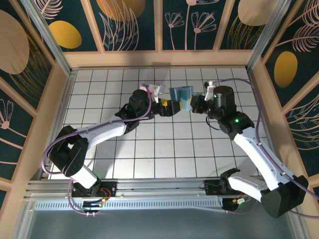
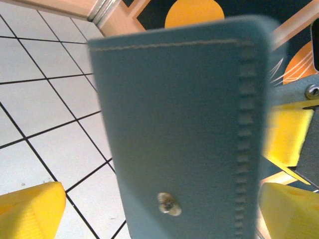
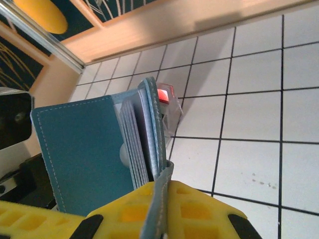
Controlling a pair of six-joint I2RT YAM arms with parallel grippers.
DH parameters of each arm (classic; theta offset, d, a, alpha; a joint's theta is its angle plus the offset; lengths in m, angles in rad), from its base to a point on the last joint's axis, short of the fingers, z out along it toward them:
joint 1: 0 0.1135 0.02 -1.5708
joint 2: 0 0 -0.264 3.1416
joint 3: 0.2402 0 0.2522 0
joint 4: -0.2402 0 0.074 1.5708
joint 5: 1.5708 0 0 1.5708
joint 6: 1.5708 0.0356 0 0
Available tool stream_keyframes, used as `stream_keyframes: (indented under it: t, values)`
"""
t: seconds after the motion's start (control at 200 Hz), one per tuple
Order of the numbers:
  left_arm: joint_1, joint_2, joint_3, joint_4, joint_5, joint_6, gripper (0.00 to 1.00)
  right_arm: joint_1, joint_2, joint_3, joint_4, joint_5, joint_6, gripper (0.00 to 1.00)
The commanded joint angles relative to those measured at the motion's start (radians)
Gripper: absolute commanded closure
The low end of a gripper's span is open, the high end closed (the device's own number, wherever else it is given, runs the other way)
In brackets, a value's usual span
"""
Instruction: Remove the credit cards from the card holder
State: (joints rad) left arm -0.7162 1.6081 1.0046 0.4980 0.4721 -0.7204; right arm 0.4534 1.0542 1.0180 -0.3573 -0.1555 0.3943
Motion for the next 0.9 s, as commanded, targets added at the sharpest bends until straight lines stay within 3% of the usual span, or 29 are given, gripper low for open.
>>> stream_keyframes:
  t: [0.0,0.546,0.731,0.896]
  values:
    - [-0.003,0.018,0.016,0.075,0.038,-0.008,0.02,0.024,0.031,0.082,-0.108,0.097,0.022,1.0]
    - [-0.005,0.098,-0.061,0.181,0.082,-0.051,0.01,0.088,0.161,0.246,-0.366,0.244,0.077,1.0]
    - [-0.006,0.133,-0.095,0.208,0.091,-0.063,0.08,0.088,0.191,0.273,-0.416,0.274,0.083,1.0]
    - [-0.005,0.145,-0.103,0.199,0.095,-0.047,0.08,0.112,0.233,0.318,-0.473,0.307,0.074,1.0]
